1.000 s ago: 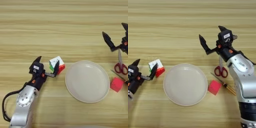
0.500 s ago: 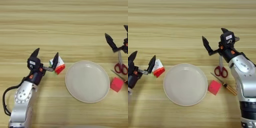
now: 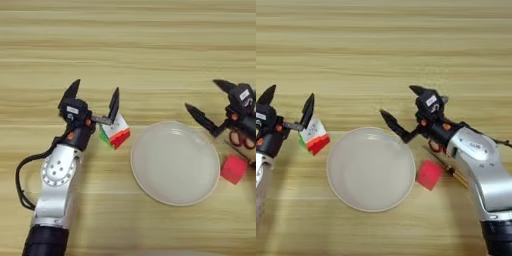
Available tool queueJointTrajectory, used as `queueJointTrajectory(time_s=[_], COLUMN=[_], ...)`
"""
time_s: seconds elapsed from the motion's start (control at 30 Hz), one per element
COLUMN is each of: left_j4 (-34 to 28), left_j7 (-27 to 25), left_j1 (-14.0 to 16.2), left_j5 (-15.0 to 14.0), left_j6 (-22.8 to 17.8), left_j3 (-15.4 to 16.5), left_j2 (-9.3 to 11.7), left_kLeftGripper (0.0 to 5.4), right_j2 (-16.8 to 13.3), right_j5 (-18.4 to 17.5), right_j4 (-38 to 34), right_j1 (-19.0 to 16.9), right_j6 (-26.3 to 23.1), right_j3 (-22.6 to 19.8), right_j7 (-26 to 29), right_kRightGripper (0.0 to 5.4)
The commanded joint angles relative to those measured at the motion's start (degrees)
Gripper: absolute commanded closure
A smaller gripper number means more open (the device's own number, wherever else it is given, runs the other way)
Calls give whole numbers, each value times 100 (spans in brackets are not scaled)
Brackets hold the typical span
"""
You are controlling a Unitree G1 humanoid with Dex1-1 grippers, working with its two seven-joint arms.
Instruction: Move the objects on the table
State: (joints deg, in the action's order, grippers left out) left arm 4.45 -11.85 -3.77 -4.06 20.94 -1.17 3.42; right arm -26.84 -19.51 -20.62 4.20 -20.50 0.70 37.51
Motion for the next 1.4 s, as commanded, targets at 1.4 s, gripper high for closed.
queueJointTrajectory(time_s=[1.4], left_j4=[279], left_j7=[1513], left_j1=[-400], left_j5=[873], left_j6=[298], left_j3=[114], left_j2=[-401], left_kLeftGripper=[1], right_j2=[-20], right_j5=[708], right_j4=[966], right_j1=[648], right_j6=[-2002], right_j3=[1729], right_j7=[28], right_kRightGripper=[0])
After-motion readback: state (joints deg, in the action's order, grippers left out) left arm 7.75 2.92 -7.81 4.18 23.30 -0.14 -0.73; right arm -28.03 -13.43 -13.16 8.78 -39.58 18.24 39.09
